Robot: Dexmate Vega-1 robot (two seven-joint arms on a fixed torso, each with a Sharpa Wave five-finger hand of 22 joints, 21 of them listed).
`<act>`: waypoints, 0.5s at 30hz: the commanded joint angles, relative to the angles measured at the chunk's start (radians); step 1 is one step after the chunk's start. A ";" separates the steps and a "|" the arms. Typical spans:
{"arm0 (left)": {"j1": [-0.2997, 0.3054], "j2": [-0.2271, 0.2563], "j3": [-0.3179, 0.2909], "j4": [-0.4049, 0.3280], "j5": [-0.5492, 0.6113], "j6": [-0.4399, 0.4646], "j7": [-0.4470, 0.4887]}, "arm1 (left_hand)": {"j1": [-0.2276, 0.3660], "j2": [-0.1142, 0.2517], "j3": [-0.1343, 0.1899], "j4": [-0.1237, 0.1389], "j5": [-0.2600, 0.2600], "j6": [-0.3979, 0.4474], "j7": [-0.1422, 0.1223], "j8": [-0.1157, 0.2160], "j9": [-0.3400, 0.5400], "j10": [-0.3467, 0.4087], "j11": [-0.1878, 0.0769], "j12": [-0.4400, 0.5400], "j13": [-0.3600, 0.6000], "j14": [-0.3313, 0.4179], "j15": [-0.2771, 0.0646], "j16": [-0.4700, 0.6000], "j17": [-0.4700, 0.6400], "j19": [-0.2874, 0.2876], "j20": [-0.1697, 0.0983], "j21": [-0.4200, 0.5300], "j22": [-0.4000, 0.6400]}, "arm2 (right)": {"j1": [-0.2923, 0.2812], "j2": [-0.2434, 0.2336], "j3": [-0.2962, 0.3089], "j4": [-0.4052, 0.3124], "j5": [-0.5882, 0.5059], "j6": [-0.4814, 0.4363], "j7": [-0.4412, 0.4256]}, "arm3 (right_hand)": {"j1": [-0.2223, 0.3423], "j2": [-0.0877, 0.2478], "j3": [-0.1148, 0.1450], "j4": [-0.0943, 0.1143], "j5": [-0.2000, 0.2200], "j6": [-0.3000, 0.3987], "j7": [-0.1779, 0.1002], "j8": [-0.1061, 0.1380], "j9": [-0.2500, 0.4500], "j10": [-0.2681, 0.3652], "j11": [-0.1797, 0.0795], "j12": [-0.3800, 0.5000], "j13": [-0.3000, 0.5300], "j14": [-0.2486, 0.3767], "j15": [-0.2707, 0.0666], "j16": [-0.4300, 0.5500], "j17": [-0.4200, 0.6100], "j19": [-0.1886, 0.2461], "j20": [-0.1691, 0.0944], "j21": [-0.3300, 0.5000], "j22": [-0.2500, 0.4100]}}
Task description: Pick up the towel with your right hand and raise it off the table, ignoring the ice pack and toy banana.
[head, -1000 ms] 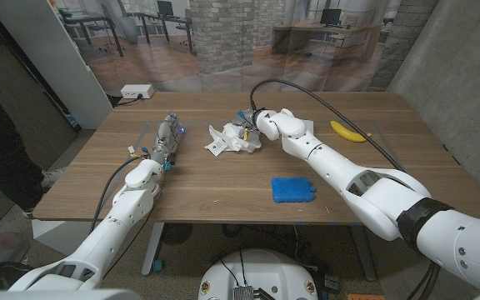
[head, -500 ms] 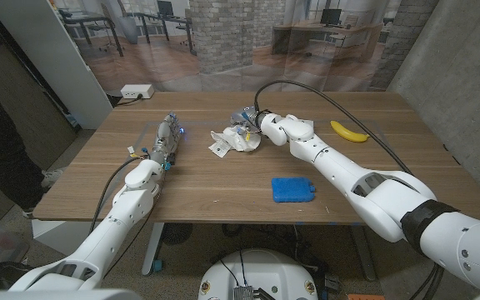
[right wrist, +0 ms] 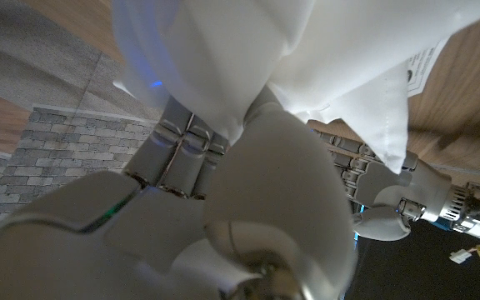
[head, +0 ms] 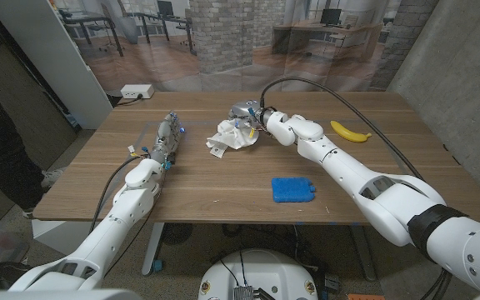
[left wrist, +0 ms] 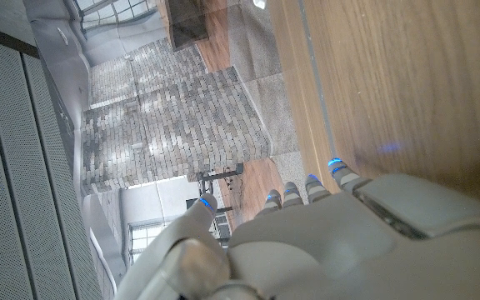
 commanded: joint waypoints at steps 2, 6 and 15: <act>0.002 0.003 0.004 -0.012 0.003 0.005 -0.002 | 0.001 0.063 -0.003 0.000 0.005 -0.092 -0.003 0.005 0.004 -0.091 0.002 0.004 0.006 -0.147 0.001 0.002 0.003 -0.030 0.004 -0.001 0.005 | -0.037 -0.022 0.035 -0.069 0.016 0.044 -0.055 | 0.068 0.053 0.000 0.003 -0.006 0.019 0.014 0.001 0.017 0.019 -0.009 0.037 0.036 0.041 -0.082 -0.011 0.011 -0.007 -0.104 0.022 0.003; 0.004 0.005 0.006 -0.015 0.002 0.007 -0.004 | 0.001 0.063 -0.003 0.000 0.004 -0.092 -0.003 0.005 0.004 -0.091 0.002 0.004 0.006 -0.149 0.001 0.001 0.003 -0.031 0.005 -0.001 0.005 | -0.047 -0.022 0.039 -0.090 0.010 0.046 -0.068 | 0.070 0.054 0.001 0.003 -0.007 0.017 0.014 -0.001 0.020 0.011 -0.008 0.036 0.040 0.043 -0.082 -0.017 0.017 -0.010 -0.104 0.034 0.005; 0.008 0.006 0.007 -0.020 -0.001 0.008 -0.006 | 0.002 0.063 -0.004 -0.001 0.004 -0.093 -0.003 0.005 0.004 -0.093 0.003 0.003 0.006 -0.150 0.002 0.001 0.003 -0.032 0.006 -0.003 0.005 | -0.056 -0.019 0.051 -0.120 0.003 0.054 -0.098 | 0.071 0.056 0.000 0.006 -0.011 0.014 0.012 -0.006 0.023 0.010 -0.013 0.036 0.040 0.044 -0.082 -0.029 0.028 -0.022 -0.104 0.054 0.006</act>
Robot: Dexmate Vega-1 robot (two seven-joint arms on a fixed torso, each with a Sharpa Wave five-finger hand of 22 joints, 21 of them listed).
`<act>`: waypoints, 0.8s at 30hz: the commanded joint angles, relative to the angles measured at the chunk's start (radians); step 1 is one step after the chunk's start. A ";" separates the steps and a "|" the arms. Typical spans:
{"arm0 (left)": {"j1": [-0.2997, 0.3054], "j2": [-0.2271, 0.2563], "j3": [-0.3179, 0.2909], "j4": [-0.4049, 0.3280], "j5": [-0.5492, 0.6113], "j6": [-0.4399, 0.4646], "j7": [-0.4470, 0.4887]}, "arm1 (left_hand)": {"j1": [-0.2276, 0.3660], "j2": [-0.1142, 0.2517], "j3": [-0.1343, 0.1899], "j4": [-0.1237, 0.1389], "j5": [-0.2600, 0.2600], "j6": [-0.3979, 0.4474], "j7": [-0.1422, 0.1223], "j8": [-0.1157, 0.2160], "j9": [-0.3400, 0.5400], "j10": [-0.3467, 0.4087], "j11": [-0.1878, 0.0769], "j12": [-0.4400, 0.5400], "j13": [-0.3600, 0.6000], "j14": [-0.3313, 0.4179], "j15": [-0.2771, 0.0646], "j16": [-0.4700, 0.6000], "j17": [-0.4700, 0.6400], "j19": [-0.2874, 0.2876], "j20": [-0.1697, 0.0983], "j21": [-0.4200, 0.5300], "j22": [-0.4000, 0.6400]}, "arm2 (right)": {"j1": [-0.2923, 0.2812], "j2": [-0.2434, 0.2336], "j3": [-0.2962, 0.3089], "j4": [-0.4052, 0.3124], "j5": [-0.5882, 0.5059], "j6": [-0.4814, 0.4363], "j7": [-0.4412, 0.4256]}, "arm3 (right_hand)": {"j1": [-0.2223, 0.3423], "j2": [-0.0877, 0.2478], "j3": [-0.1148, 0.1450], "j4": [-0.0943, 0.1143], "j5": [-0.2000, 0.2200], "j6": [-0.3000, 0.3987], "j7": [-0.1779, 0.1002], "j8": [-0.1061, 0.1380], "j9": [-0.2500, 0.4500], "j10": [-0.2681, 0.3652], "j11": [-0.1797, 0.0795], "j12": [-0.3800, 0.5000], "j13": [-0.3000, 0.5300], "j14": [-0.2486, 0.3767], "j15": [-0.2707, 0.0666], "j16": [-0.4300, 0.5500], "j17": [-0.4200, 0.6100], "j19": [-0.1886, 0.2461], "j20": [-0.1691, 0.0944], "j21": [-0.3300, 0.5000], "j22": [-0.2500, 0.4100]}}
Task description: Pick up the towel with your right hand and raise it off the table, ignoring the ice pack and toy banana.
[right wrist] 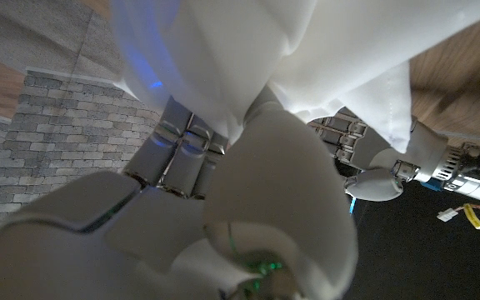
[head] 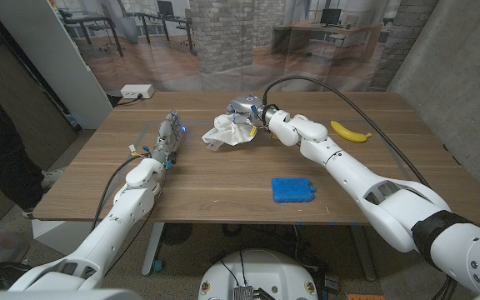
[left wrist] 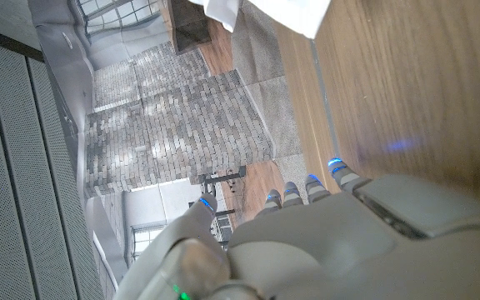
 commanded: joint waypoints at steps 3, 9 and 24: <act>0.007 0.004 0.003 -0.008 -0.003 0.008 -0.006 | 0.003 0.063 -0.004 -0.002 0.004 -0.092 -0.003 0.005 0.004 -0.093 0.004 0.003 0.006 -0.150 0.001 0.001 0.003 -0.031 0.006 -0.003 0.005 | -0.021 -0.002 0.021 -0.053 -0.008 0.017 -0.045 | 0.065 0.062 0.000 0.007 -0.004 0.007 0.008 -0.005 0.017 0.003 -0.014 0.036 0.041 0.036 -0.081 -0.008 0.008 -0.010 -0.108 0.018 0.001; 0.005 0.005 0.002 -0.006 -0.003 0.004 -0.008 | 0.003 0.063 -0.004 -0.002 0.004 -0.093 -0.003 0.005 0.004 -0.093 0.004 0.003 0.006 -0.150 0.001 0.001 0.003 -0.031 0.007 -0.003 0.005 | -0.020 0.001 0.026 -0.057 -0.010 0.027 -0.072 | 0.066 0.063 0.000 0.008 -0.006 0.005 0.006 -0.007 0.020 0.003 -0.015 0.037 0.044 0.035 -0.082 -0.015 0.013 -0.015 -0.108 0.028 0.001; -0.005 0.001 -0.002 0.014 -0.006 -0.003 -0.020 | 0.004 0.062 -0.005 -0.003 0.004 -0.092 -0.004 0.005 0.004 -0.092 0.004 0.004 0.006 -0.149 0.001 0.001 0.002 -0.031 0.008 -0.004 0.005 | -0.017 0.007 0.037 -0.075 -0.025 0.035 -0.143 | 0.066 0.064 0.000 0.009 -0.009 0.004 0.004 -0.013 0.023 -0.002 -0.016 0.035 0.046 0.037 -0.081 -0.029 0.027 -0.029 -0.106 0.051 -0.001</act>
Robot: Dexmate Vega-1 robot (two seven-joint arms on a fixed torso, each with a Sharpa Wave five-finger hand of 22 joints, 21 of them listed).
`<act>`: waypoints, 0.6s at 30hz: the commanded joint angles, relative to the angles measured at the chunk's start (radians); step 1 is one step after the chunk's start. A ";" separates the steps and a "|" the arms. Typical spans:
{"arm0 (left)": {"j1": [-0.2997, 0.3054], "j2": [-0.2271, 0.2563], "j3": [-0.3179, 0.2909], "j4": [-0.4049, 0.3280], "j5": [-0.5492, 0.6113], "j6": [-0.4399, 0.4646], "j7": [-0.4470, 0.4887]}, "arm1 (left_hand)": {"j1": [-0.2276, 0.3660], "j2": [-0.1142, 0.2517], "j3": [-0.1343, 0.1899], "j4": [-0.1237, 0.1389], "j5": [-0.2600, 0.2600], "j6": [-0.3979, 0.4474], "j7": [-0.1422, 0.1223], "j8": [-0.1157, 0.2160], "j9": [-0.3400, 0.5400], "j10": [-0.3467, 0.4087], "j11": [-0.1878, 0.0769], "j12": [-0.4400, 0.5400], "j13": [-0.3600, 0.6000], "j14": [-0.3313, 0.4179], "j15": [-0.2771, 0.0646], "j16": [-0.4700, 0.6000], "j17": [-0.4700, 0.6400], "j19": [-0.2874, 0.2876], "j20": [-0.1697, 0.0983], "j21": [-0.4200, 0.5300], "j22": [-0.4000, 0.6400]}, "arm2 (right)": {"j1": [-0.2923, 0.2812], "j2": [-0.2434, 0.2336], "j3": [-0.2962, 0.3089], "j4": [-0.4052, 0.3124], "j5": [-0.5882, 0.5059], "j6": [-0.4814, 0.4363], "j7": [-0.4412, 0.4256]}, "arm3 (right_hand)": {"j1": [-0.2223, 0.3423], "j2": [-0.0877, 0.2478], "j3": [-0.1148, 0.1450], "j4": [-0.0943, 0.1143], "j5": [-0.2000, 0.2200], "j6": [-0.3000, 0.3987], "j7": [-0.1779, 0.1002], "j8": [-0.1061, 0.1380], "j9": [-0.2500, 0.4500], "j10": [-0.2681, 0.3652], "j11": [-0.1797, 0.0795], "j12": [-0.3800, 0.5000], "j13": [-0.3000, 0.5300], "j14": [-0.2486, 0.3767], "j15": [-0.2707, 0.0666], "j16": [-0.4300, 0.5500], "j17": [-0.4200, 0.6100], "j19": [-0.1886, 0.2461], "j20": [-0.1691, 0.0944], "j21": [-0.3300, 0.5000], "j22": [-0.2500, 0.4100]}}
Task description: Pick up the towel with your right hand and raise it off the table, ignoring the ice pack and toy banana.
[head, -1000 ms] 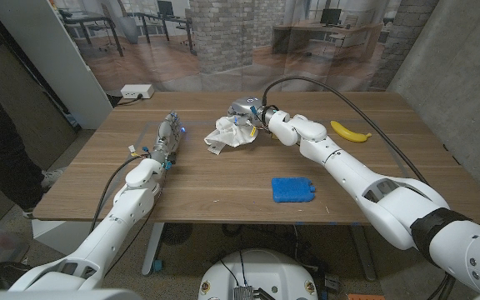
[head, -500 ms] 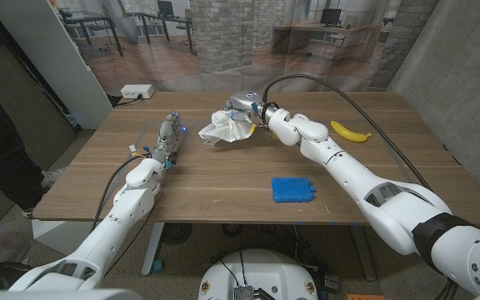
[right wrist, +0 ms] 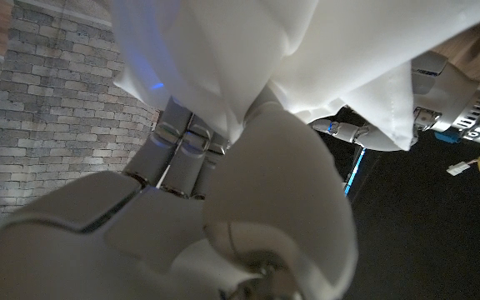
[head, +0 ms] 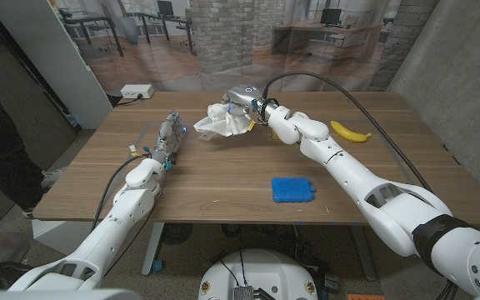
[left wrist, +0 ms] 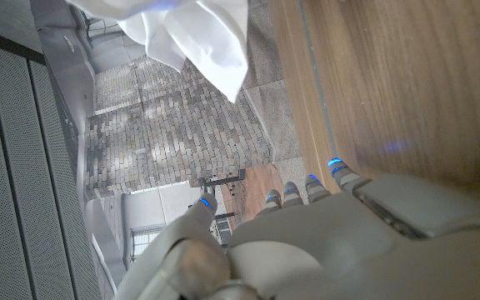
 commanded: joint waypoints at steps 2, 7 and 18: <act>-0.008 -0.002 -0.003 0.015 -0.001 -0.008 -0.010 | 0.004 0.062 -0.001 0.001 0.004 -0.092 -0.004 0.005 0.004 -0.093 0.004 0.004 0.006 -0.150 0.001 0.001 0.002 -0.031 0.008 -0.001 0.005 | 0.001 0.004 0.012 -0.018 -0.011 0.005 -0.050 | 0.066 0.064 0.003 0.007 -0.001 0.006 0.004 -0.002 0.006 0.005 -0.013 0.024 0.046 0.032 -0.080 -0.008 0.008 -0.010 -0.112 0.015 0.001; -0.010 -0.004 -0.005 0.019 -0.002 -0.009 -0.013 | 0.005 0.062 -0.001 0.001 0.004 -0.091 -0.004 0.005 0.004 -0.093 0.004 0.004 0.006 -0.150 0.002 0.001 0.002 -0.032 0.009 -0.001 0.005 | 0.003 0.005 0.015 -0.019 -0.015 0.003 -0.067 | 0.066 0.065 0.003 0.008 -0.002 0.003 0.000 -0.005 0.006 0.003 -0.011 0.022 0.046 0.033 -0.080 -0.013 0.014 -0.014 -0.112 0.024 -0.001; -0.009 -0.008 -0.008 0.024 -0.004 -0.011 -0.016 | 0.005 0.061 -0.003 0.000 0.004 -0.091 -0.005 0.005 0.004 -0.094 0.004 0.003 0.006 -0.150 0.002 0.001 0.002 -0.032 0.009 -0.002 0.005 | 0.012 0.009 0.016 -0.024 -0.021 0.011 -0.099 | 0.065 0.068 0.005 0.009 -0.005 -0.002 -0.003 -0.017 0.003 -0.004 -0.016 0.018 0.045 0.032 -0.080 -0.027 0.027 -0.029 -0.113 0.044 -0.006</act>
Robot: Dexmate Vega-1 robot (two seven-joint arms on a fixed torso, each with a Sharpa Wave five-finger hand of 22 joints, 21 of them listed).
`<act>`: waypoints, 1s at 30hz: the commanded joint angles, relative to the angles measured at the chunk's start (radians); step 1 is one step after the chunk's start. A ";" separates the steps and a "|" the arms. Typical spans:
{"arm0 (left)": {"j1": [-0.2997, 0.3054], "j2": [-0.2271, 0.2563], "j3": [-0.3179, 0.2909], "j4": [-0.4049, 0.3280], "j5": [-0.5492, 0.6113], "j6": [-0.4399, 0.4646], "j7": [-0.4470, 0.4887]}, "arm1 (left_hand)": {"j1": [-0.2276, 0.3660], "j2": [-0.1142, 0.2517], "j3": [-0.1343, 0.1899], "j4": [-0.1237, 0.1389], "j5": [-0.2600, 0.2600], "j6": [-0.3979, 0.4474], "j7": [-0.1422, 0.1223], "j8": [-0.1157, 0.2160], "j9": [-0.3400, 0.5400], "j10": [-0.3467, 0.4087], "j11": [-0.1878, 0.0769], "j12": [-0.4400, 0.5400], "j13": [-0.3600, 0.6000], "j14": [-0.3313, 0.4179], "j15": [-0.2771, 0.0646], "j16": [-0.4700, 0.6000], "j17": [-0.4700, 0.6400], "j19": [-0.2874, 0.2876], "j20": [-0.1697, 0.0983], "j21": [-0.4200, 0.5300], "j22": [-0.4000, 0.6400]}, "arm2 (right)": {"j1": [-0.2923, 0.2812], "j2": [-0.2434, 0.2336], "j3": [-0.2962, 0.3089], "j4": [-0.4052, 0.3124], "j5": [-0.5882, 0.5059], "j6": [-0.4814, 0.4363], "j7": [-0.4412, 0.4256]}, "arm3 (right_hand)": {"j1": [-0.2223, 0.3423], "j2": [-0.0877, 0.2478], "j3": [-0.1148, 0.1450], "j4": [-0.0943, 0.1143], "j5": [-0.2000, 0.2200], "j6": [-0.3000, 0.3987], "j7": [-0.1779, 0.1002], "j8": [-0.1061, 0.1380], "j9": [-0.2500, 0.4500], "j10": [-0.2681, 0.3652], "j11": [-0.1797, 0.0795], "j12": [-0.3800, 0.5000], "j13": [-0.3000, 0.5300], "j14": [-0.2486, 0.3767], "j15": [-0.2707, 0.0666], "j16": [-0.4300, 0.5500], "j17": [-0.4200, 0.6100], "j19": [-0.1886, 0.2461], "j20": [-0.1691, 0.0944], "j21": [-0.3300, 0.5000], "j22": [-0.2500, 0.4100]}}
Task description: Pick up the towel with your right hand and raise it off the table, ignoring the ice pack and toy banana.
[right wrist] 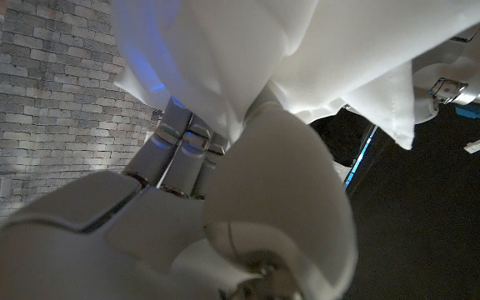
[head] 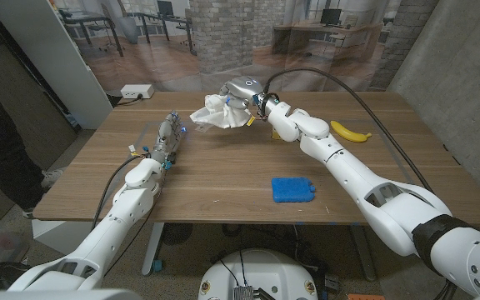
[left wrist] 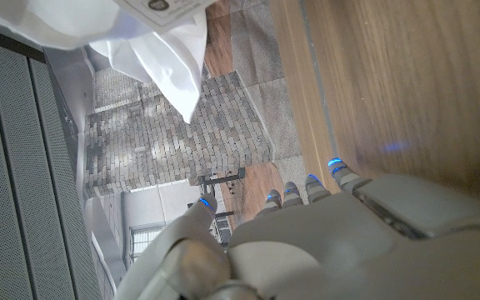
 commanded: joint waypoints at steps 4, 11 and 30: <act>-0.002 -0.004 -0.003 0.007 -0.001 -0.003 -0.006 | 0.005 0.061 -0.003 0.000 0.004 -0.091 -0.005 0.005 0.004 -0.094 0.003 0.003 0.006 -0.150 0.001 0.001 0.002 -0.031 0.009 -0.003 0.005 | 0.012 0.008 0.004 -0.008 -0.010 0.004 -0.046 | 0.064 0.069 0.002 0.006 -0.003 -0.001 -0.003 -0.006 0.000 0.002 -0.010 0.010 0.046 0.031 -0.080 -0.011 0.010 -0.010 -0.118 0.015 -0.004; -0.003 -0.003 -0.004 0.007 -0.002 -0.004 -0.011 | 0.005 0.060 -0.004 0.000 0.004 -0.091 -0.004 0.005 0.004 -0.093 0.003 0.004 0.006 -0.151 0.001 0.001 0.002 -0.030 0.009 -0.003 0.005 | 0.013 0.012 0.010 -0.014 -0.010 -0.002 -0.062 | 0.065 0.070 0.003 0.006 -0.003 -0.001 -0.003 -0.009 0.001 0.003 -0.010 0.007 0.042 0.032 -0.080 -0.017 0.016 -0.016 -0.117 0.025 -0.007; 0.004 0.010 -0.009 -0.006 -0.006 0.002 -0.019 | 0.005 0.060 -0.006 0.000 0.004 -0.090 -0.005 0.005 0.004 -0.094 0.004 0.004 0.006 -0.151 0.002 0.001 0.002 -0.030 0.010 -0.005 0.005 | 0.001 0.016 0.033 -0.052 -0.019 -0.038 -0.103 | 0.062 0.070 0.004 0.008 -0.006 -0.003 -0.002 -0.018 0.002 0.003 -0.008 0.005 0.042 0.036 -0.080 -0.030 0.031 -0.033 -0.115 0.046 -0.019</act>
